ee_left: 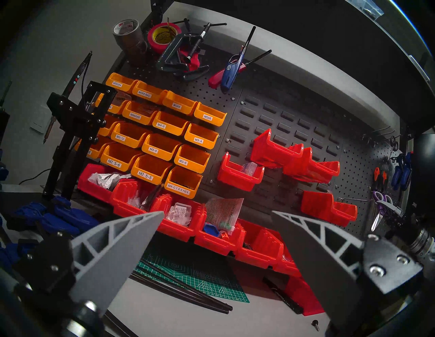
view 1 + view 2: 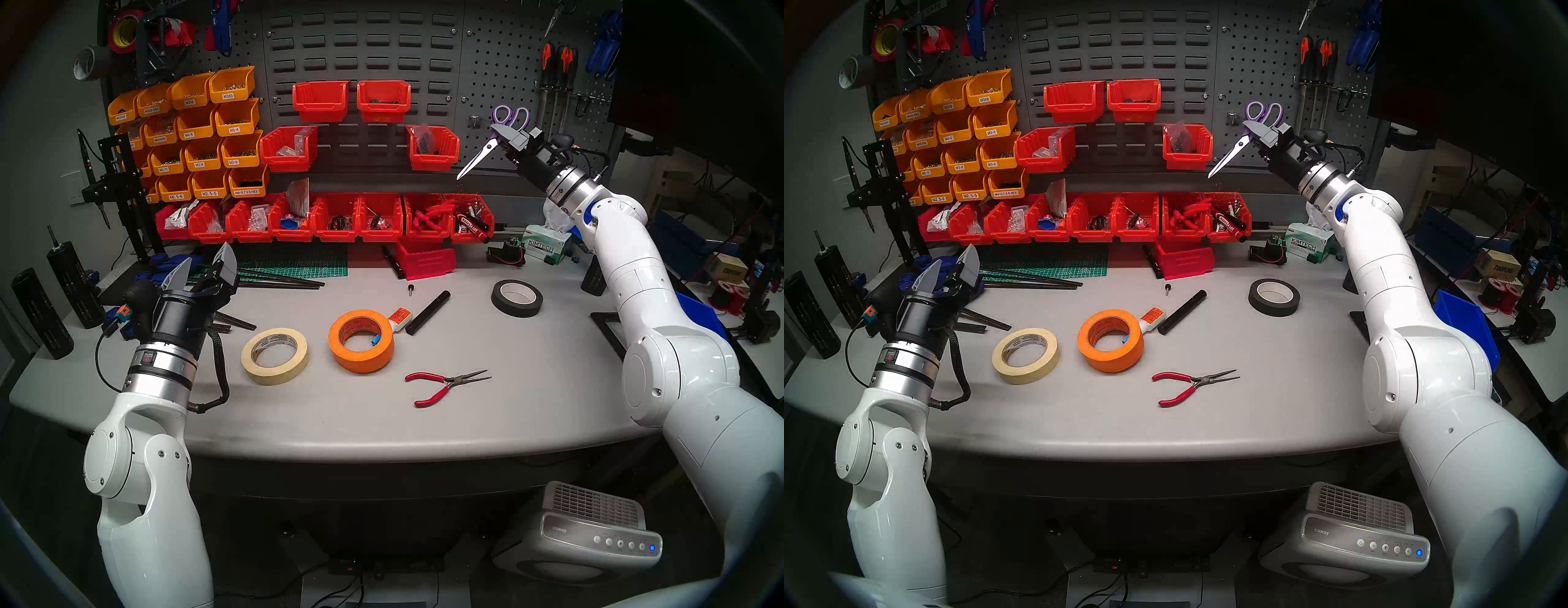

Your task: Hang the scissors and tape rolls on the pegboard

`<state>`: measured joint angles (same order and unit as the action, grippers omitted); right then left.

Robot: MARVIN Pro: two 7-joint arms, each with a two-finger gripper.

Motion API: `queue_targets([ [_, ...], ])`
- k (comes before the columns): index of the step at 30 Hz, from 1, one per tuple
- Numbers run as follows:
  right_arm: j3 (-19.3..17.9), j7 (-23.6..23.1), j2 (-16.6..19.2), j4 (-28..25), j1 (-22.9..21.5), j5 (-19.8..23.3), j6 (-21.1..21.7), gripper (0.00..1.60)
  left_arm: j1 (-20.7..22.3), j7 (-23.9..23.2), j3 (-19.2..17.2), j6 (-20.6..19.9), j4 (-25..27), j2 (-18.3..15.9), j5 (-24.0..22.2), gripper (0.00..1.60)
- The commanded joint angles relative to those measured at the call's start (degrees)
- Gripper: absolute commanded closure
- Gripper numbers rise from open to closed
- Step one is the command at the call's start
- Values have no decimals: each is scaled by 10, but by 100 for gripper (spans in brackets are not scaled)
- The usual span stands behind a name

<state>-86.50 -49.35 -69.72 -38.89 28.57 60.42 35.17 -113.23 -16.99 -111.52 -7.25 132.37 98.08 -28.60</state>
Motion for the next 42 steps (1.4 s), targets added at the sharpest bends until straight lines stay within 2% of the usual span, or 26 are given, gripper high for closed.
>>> queue_targets([
  [1, 5, -17, -1, 2, -43, -3, -3, 160, 8, 2, -2, 10, 19, -1, -4, 0],
  [31, 21, 0, -16, 96, -104, -23, -18, 160, 10, 4, -3, 10, 22, -2, -3, 0],
  [42, 45, 18, -21, 134, -131, -54, -27, 160, 9, 8, -2, 12, 23, -2, -4, 0],
])
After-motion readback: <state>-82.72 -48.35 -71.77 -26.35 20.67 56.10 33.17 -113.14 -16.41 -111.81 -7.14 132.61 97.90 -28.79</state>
